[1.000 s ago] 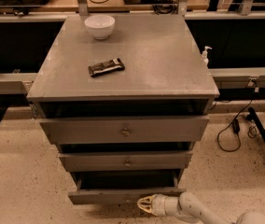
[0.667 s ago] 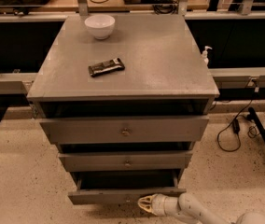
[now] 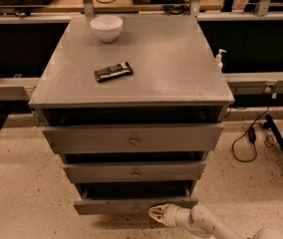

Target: Close bottom drawer

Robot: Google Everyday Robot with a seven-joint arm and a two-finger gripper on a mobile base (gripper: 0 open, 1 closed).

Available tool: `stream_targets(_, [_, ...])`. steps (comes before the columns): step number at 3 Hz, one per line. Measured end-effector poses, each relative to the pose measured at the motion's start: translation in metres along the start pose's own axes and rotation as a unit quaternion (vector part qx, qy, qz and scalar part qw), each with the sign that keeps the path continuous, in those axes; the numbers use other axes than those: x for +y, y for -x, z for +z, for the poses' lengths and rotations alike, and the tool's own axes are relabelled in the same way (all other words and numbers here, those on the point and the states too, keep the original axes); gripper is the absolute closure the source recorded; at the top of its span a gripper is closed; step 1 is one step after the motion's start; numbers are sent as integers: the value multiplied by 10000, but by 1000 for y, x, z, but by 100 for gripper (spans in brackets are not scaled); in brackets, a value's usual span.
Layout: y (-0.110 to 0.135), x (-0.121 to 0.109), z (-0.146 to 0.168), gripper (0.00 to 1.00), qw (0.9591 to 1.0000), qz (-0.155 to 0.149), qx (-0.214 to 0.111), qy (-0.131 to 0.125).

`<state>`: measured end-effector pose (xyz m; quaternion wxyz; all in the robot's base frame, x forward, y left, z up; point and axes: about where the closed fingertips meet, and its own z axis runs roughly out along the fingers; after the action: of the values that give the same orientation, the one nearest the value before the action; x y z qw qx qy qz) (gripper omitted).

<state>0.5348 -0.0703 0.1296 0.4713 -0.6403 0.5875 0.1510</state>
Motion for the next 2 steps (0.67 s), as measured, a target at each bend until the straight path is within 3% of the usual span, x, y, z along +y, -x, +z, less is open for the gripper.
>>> stream_targets(2, [-6,-9,3,100,9997,64,-187,-143])
